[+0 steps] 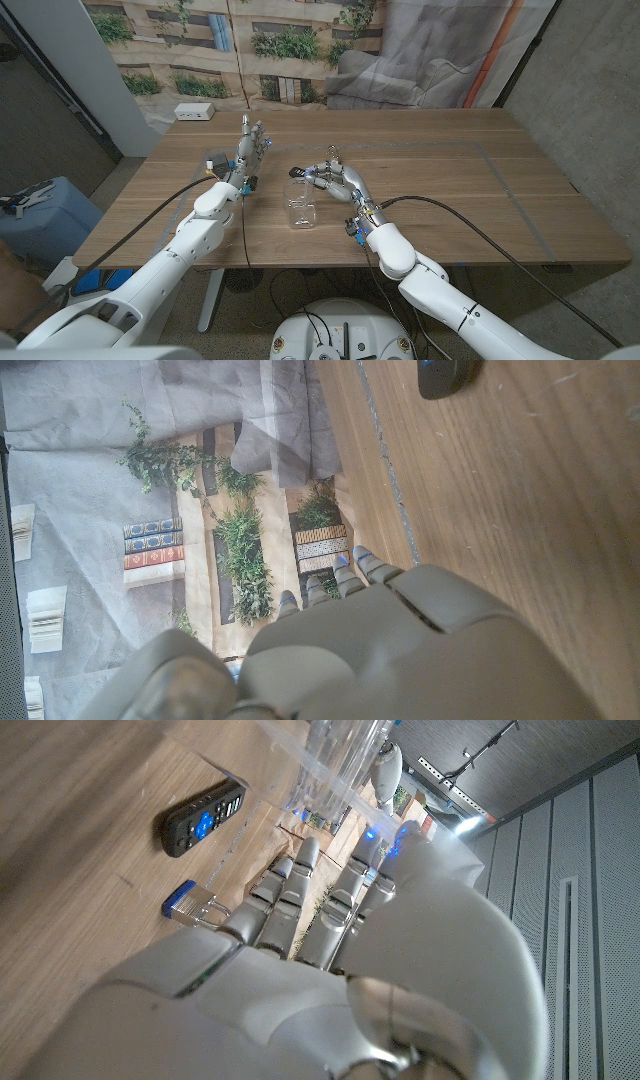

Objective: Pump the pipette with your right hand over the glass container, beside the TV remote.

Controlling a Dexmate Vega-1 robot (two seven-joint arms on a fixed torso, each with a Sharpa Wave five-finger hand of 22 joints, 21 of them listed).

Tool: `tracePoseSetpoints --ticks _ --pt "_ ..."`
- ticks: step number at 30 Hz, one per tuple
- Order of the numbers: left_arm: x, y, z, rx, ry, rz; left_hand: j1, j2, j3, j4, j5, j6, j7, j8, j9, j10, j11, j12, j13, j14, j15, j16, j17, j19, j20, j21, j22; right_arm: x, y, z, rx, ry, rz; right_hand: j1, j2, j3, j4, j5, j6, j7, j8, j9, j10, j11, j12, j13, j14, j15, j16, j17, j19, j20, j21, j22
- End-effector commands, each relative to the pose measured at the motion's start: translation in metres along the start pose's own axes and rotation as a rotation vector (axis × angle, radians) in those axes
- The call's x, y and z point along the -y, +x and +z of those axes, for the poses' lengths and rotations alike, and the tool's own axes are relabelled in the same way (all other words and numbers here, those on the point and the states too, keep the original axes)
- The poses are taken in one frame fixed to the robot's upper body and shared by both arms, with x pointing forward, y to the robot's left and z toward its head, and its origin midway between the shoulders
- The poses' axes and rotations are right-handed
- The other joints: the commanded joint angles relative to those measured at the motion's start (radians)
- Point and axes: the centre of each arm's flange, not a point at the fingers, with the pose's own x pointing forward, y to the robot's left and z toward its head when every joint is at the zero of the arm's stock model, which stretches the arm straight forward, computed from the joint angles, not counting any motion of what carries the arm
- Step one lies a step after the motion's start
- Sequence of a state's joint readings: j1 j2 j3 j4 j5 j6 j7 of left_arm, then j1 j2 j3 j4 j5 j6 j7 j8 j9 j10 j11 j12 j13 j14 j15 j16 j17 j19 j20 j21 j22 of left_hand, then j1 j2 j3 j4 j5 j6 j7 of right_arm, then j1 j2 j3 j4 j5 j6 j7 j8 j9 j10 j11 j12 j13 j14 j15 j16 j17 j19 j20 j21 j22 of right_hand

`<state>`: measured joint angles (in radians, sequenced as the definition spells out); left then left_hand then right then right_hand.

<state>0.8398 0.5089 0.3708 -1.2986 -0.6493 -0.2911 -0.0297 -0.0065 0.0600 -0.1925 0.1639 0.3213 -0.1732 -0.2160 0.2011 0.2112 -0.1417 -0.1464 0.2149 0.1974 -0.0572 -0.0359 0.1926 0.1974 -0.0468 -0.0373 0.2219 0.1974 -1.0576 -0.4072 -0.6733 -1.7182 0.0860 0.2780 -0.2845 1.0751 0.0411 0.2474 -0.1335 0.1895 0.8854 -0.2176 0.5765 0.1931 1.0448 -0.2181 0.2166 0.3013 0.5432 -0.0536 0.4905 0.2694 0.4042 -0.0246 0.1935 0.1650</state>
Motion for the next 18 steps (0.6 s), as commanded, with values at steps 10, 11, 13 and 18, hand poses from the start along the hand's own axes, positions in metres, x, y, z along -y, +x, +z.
tracePoseSetpoints --ticks 10,11,13,18 --pt "0.000 0.000 0.000 0.000 0.000 0.000 0.004 0.040 -0.009 0.000 0.005 -0.001 -0.006 0.006 0.002 -0.001 -0.003 0.004 0.006 -0.008 -0.116 0.006 0.002 -0.006 -0.089 0.006 0.002 0.006 0.000 0.016 0.024 0.020 0.032 -0.021 0.004 -0.009 0.001 -0.002 -0.012 -0.001 -0.009 0.003 -0.005 0.003 0.003 0.004 -0.006 -0.142 -0.001 0.000 -0.003 0.012 -0.004 0.005" --pt "0.000 0.000 0.000 0.000 0.000 0.000 0.004 0.040 -0.009 0.000 0.005 -0.001 -0.006 0.006 0.002 -0.001 -0.003 0.004 0.006 -0.008 -0.116 0.006 0.002 -0.006 -0.089 0.006 0.002 0.006 0.000 0.017 0.023 0.023 0.030 -0.022 0.004 -0.010 0.001 -0.002 -0.013 -0.001 -0.010 0.003 -0.004 0.003 0.003 0.004 -0.006 -0.143 -0.001 0.001 -0.004 0.013 -0.005 0.005" --pt "0.000 0.000 0.000 0.000 0.000 0.000 0.004 0.040 -0.009 0.000 0.005 -0.001 -0.006 0.006 0.002 0.000 -0.003 0.005 0.006 -0.008 -0.116 0.006 0.002 -0.006 -0.089 0.006 0.002 0.007 0.000 0.019 0.026 0.022 0.035 -0.023 0.005 -0.010 0.000 -0.002 -0.012 -0.001 -0.010 0.003 -0.004 0.003 0.004 0.005 -0.006 -0.143 -0.001 0.001 -0.004 0.013 -0.004 0.005" --pt "0.000 0.000 0.000 0.000 0.000 0.000 0.004 0.041 -0.009 0.000 0.005 -0.001 -0.006 0.006 0.002 0.001 -0.002 0.005 0.006 -0.009 -0.116 0.006 0.002 -0.007 -0.089 0.005 0.002 0.009 -0.001 0.024 0.032 0.027 0.029 -0.023 0.005 -0.010 -0.001 -0.001 -0.010 -0.001 -0.010 0.003 -0.002 0.003 0.006 0.006 -0.007 -0.144 0.000 0.002 -0.004 0.014 -0.004 0.005"
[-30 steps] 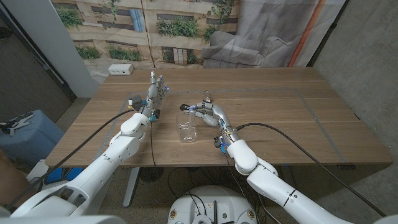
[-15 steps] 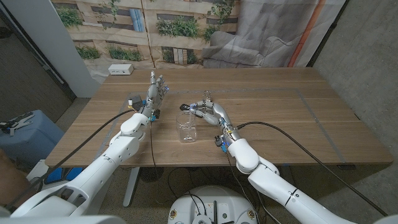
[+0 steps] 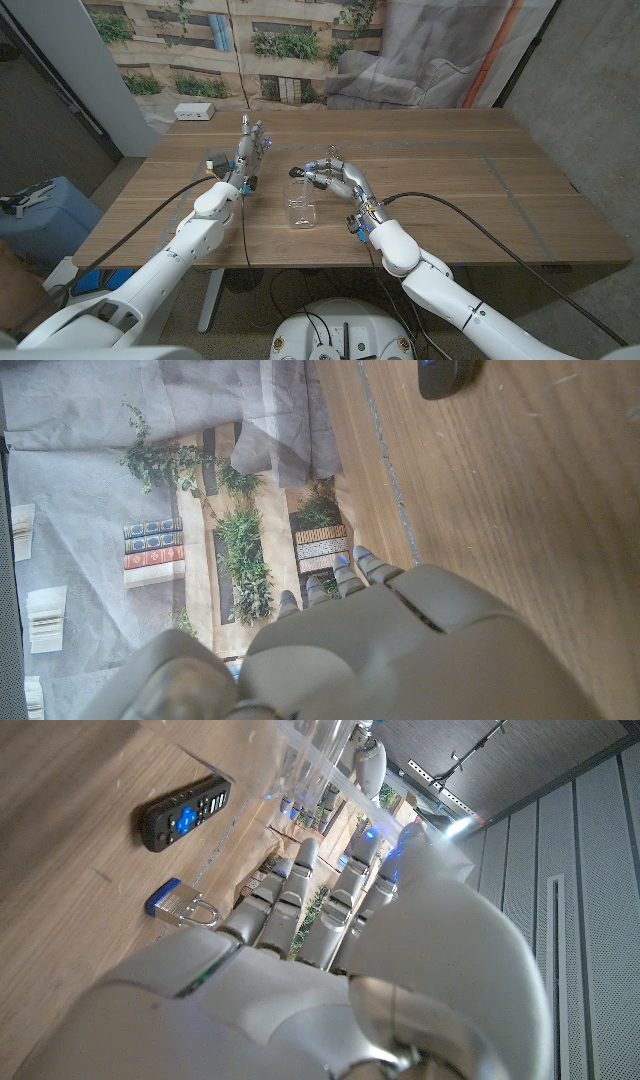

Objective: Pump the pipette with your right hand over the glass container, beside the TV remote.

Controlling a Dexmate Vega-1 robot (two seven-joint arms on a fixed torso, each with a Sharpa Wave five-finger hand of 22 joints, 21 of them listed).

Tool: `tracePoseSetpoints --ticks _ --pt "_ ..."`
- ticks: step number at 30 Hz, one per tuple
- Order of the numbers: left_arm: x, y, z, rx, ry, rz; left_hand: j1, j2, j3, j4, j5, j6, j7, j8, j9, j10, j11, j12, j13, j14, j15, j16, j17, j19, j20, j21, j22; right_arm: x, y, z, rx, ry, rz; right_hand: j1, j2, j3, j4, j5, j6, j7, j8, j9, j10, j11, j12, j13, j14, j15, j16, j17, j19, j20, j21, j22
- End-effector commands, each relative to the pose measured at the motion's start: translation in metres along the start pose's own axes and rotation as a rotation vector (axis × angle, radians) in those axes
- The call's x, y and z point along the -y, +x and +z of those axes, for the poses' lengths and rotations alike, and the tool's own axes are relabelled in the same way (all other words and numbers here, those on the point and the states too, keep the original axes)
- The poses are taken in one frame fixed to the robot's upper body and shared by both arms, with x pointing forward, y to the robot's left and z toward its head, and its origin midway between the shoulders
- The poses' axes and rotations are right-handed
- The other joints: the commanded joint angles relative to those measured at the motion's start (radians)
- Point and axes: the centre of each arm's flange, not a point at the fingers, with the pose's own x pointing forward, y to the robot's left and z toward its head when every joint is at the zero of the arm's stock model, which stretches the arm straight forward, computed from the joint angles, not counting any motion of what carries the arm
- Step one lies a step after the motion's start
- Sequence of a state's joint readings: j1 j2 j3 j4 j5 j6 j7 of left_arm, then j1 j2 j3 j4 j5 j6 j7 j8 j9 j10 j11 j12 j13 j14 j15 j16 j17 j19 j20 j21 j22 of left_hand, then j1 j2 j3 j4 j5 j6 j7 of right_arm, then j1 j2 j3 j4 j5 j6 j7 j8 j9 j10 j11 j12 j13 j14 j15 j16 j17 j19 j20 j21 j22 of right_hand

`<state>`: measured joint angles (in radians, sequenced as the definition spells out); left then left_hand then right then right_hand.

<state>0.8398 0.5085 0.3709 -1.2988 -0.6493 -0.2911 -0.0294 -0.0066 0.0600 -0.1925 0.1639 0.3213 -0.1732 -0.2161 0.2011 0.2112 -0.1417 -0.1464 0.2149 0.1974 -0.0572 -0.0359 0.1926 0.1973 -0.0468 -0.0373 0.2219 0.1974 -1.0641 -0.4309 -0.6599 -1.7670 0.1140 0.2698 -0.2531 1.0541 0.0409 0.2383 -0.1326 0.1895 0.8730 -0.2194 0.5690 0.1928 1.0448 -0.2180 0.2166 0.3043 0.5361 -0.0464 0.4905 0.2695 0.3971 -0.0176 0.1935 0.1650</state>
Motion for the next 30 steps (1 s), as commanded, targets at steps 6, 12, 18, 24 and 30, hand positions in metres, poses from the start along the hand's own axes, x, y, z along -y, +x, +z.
tracePoseSetpoints --ticks 6,12,18,24,30 --pt "0.000 0.000 0.000 0.000 0.000 0.000 0.004 0.041 -0.009 0.000 0.005 -0.002 -0.006 0.006 0.002 0.002 -0.002 0.005 0.006 -0.009 -0.115 0.005 0.002 -0.007 -0.089 0.005 0.002 0.007 0.001 0.016 0.020 0.016 0.001 -0.002 0.008 0.000 -0.004 0.000 0.007 0.001 -0.002 0.003 0.001 0.002 0.009 0.006 0.002 -0.154 0.000 0.002 0.004 0.006 -0.004 0.005" --pt "0.000 0.000 0.000 0.000 0.000 0.000 0.003 0.041 -0.009 0.000 0.005 -0.002 -0.006 0.006 0.002 0.000 -0.003 0.005 0.006 -0.009 -0.116 0.006 0.002 -0.007 -0.088 0.005 0.002 0.012 0.004 0.026 0.021 0.020 0.006 -0.003 0.008 -0.001 -0.005 0.000 0.007 0.002 -0.003 0.003 0.002 0.002 0.010 0.007 0.001 -0.153 0.000 0.002 0.004 0.007 -0.003 0.005" --pt "0.000 0.000 0.000 0.000 0.000 0.000 0.004 0.041 -0.009 0.000 0.005 -0.002 -0.006 0.006 0.002 -0.001 -0.004 0.004 0.006 -0.009 -0.116 0.006 0.002 -0.007 -0.088 0.005 0.002 0.016 0.004 0.033 0.007 0.027 0.012 -0.003 0.010 -0.001 -0.007 0.001 0.007 0.003 -0.004 0.003 0.001 0.002 0.009 0.006 0.002 -0.153 0.001 0.003 0.004 0.007 -0.003 0.005" --pt "0.000 0.000 0.000 0.000 0.000 0.000 0.004 0.041 -0.009 0.000 0.005 -0.002 -0.006 0.006 0.002 -0.001 -0.004 0.004 0.006 -0.009 -0.115 0.006 0.002 -0.006 -0.088 0.005 0.002 0.021 0.004 0.042 0.001 0.048 0.015 -0.007 0.011 -0.002 -0.007 0.001 0.007 0.003 -0.005 0.004 0.000 0.002 0.010 0.007 0.003 -0.151 0.002 0.004 0.006 0.007 -0.002 0.005" --pt "0.000 0.000 0.000 0.000 0.000 0.000 0.004 0.041 -0.010 0.000 0.005 -0.001 -0.006 0.006 0.002 0.000 -0.002 0.005 0.006 -0.008 -0.115 0.006 0.002 -0.006 -0.089 0.006 0.002 0.026 0.005 0.053 0.011 0.055 0.005 -0.011 0.011 -0.004 -0.007 0.002 0.008 0.005 -0.007 0.004 -0.002 0.003 0.009 0.007 0.001 -0.149 0.001 0.003 0.007 0.011 -0.001 0.005"
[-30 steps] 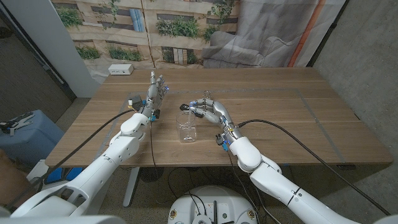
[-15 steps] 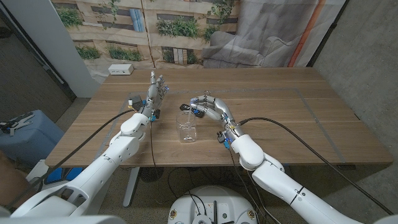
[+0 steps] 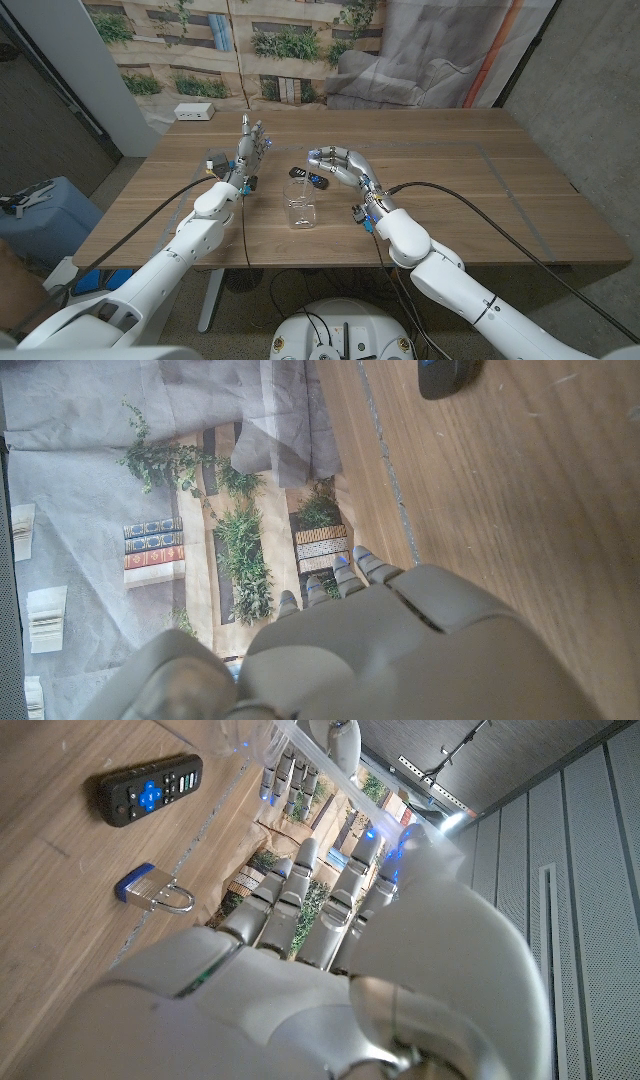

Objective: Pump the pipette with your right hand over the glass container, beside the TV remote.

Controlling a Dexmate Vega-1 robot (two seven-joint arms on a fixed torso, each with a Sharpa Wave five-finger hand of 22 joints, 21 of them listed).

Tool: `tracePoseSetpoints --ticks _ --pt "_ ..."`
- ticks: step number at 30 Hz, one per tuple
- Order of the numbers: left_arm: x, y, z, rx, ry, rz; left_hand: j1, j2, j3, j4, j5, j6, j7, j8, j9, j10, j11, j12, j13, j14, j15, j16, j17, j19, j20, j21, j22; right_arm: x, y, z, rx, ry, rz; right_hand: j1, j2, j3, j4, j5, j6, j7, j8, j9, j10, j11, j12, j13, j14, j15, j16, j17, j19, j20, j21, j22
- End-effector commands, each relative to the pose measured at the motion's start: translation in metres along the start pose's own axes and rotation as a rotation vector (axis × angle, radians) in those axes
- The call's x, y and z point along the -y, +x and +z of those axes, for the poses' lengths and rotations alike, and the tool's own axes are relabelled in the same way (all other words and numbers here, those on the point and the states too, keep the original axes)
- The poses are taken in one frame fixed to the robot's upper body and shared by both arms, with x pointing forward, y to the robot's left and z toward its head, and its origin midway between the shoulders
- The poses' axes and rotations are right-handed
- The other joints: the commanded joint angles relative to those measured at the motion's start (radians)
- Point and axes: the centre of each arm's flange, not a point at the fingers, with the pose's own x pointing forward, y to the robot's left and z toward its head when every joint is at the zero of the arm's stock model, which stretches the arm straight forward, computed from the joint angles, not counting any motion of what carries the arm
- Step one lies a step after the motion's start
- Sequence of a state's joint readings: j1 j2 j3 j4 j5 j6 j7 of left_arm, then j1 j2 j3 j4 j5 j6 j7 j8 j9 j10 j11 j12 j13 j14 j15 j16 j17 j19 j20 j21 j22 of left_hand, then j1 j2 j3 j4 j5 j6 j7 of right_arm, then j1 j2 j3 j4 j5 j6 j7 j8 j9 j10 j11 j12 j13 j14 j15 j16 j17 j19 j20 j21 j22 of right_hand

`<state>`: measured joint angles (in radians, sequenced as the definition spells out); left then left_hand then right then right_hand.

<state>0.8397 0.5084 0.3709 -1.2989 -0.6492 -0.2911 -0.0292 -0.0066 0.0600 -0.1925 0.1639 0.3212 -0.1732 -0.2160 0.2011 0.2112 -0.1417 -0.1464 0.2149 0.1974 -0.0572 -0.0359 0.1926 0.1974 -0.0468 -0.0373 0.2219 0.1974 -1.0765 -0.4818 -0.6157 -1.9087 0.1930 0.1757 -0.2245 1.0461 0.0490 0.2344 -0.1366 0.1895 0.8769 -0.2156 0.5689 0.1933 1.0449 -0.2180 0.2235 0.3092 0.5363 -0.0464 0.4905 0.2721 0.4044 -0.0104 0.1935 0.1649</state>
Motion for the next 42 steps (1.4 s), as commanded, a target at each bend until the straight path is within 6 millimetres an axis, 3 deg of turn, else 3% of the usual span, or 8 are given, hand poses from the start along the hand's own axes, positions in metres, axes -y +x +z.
tracePoseSetpoints --ticks 1,20,42 --pt "0.000 0.000 0.000 0.000 0.000 0.000 0.004 0.041 -0.010 0.000 0.005 -0.001 -0.006 0.006 0.002 0.001 -0.002 0.005 0.006 -0.008 -0.114 0.006 0.002 -0.006 -0.089 0.006 0.002 0.010 0.001 0.022 0.010 0.025 -0.004 -0.003 0.003 0.000 -0.003 0.002 0.004 0.001 -0.007 0.003 -0.003 0.003 0.002 0.002 0.001 -0.149 0.001 0.001 -0.001 0.004 -0.002 0.005" --pt "0.000 0.000 0.000 0.000 0.000 0.000 0.004 0.041 -0.010 0.000 0.006 -0.001 -0.006 0.006 0.002 -0.001 -0.002 0.004 0.006 -0.009 -0.115 0.006 0.002 -0.006 -0.089 0.005 0.002 0.029 0.010 0.049 0.012 0.050 -0.019 -0.006 0.005 -0.002 -0.007 0.004 0.005 0.004 -0.010 0.004 -0.007 0.004 0.002 0.004 -0.004 -0.149 0.001 0.003 -0.002 0.009 -0.001 0.005" --pt "0.000 0.000 0.000 0.000 0.000 0.000 0.003 0.041 -0.010 0.000 0.005 -0.001 -0.006 0.006 0.002 0.000 -0.003 0.004 0.006 -0.009 -0.116 0.006 0.002 -0.006 -0.088 0.006 0.002 0.066 -0.002 0.058 0.021 -0.009 -0.119 -0.009 0.008 -0.001 -0.010 0.007 0.006 0.007 -0.014 0.004 -0.010 0.003 0.002 0.006 -0.008 -0.149 -0.002 0.002 -0.005 0.011 -0.002 0.005"
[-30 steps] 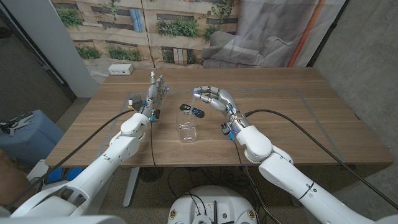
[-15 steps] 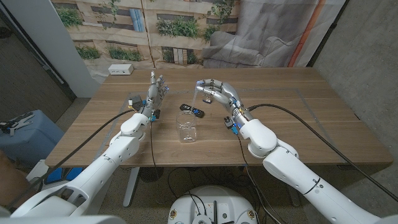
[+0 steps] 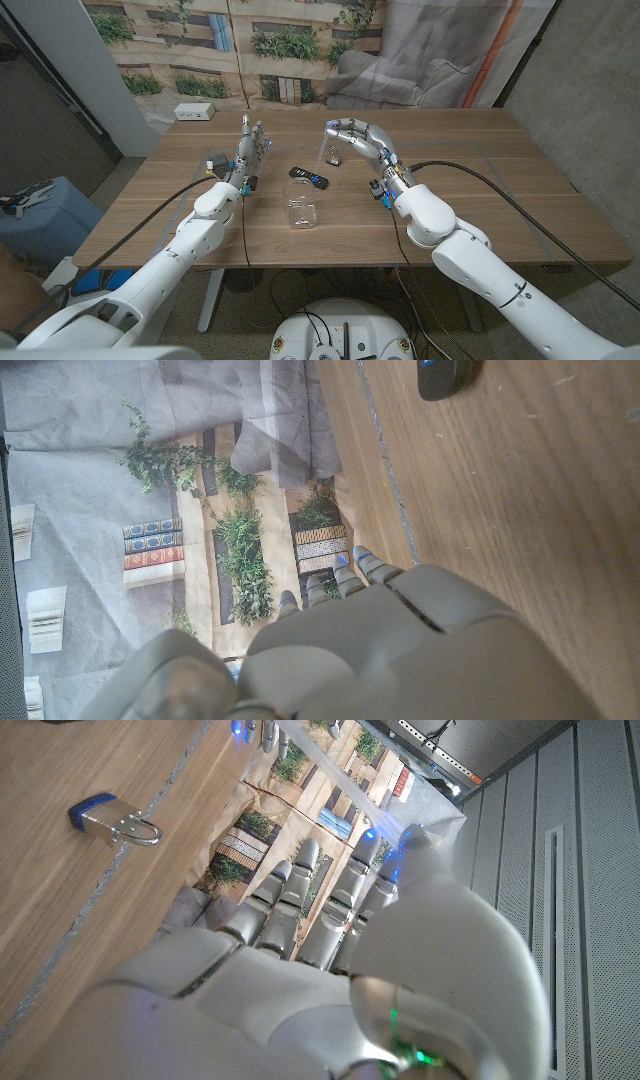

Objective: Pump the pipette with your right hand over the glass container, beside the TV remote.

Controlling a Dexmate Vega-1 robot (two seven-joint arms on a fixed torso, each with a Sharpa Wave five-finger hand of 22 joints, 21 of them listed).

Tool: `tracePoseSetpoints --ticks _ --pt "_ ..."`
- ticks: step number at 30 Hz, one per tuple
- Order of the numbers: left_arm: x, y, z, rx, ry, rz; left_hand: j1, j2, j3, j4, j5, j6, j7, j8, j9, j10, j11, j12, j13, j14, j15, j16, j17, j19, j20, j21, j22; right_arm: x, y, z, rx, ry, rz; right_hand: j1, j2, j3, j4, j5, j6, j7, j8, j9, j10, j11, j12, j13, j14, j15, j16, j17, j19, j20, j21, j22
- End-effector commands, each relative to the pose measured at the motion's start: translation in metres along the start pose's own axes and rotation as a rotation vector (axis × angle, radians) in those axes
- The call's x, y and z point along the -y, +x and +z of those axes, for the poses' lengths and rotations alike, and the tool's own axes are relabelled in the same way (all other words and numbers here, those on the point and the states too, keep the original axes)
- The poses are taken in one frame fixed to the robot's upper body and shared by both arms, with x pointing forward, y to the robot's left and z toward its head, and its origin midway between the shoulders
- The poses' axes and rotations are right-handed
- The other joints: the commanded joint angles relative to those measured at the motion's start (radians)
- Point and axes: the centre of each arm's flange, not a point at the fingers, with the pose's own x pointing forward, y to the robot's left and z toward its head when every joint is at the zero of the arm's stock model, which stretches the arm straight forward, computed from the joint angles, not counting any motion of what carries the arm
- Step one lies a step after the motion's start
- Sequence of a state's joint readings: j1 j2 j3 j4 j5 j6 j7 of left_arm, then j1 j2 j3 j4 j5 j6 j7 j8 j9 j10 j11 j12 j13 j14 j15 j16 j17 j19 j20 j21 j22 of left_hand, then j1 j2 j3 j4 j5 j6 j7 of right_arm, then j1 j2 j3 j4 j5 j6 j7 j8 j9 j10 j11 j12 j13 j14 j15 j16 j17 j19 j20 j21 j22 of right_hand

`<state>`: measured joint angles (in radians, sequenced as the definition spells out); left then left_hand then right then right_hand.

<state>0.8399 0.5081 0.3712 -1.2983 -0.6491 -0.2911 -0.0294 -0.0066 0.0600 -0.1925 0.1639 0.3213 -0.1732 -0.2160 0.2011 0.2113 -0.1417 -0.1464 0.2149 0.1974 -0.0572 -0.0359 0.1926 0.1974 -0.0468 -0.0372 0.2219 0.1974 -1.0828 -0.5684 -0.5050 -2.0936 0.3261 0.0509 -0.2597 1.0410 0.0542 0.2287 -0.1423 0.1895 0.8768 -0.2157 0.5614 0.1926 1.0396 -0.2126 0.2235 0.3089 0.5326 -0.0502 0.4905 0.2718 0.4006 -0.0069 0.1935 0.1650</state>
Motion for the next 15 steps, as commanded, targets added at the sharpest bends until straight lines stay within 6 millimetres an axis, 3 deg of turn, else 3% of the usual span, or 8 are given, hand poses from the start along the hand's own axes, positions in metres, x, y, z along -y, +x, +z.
tracePoseSetpoints --ticks 1,15 --pt "0.000 0.000 0.000 0.001 0.000 0.000 0.003 0.041 -0.010 0.000 0.005 -0.001 -0.006 0.006 0.002 0.000 0.001 0.005 0.006 -0.009 -0.115 0.006 0.002 -0.006 -0.088 0.006 0.002 0.020 -0.006 0.004 0.005 -0.036 -0.055 -0.004 0.004 0.004 -0.005 0.007 0.005 0.008 -0.007 0.005 -0.004 -0.002 0.002 0.006 -0.004 -0.146 -0.001 0.002 -0.001 0.008 -0.002 0.005" --pt "0.000 0.000 0.001 0.000 0.000 0.000 0.004 0.041 -0.010 0.000 0.006 -0.001 -0.006 0.006 0.002 -0.001 -0.003 0.004 0.006 -0.008 -0.116 0.006 0.002 -0.007 -0.088 0.005 0.002 0.038 -0.024 -0.001 -0.013 -0.105 -0.098 -0.002 0.005 0.005 -0.008 0.009 0.006 0.007 -0.009 0.005 -0.004 -0.002 0.004 0.007 -0.004 -0.147 0.000 0.003 -0.002 0.008 -0.002 0.005"
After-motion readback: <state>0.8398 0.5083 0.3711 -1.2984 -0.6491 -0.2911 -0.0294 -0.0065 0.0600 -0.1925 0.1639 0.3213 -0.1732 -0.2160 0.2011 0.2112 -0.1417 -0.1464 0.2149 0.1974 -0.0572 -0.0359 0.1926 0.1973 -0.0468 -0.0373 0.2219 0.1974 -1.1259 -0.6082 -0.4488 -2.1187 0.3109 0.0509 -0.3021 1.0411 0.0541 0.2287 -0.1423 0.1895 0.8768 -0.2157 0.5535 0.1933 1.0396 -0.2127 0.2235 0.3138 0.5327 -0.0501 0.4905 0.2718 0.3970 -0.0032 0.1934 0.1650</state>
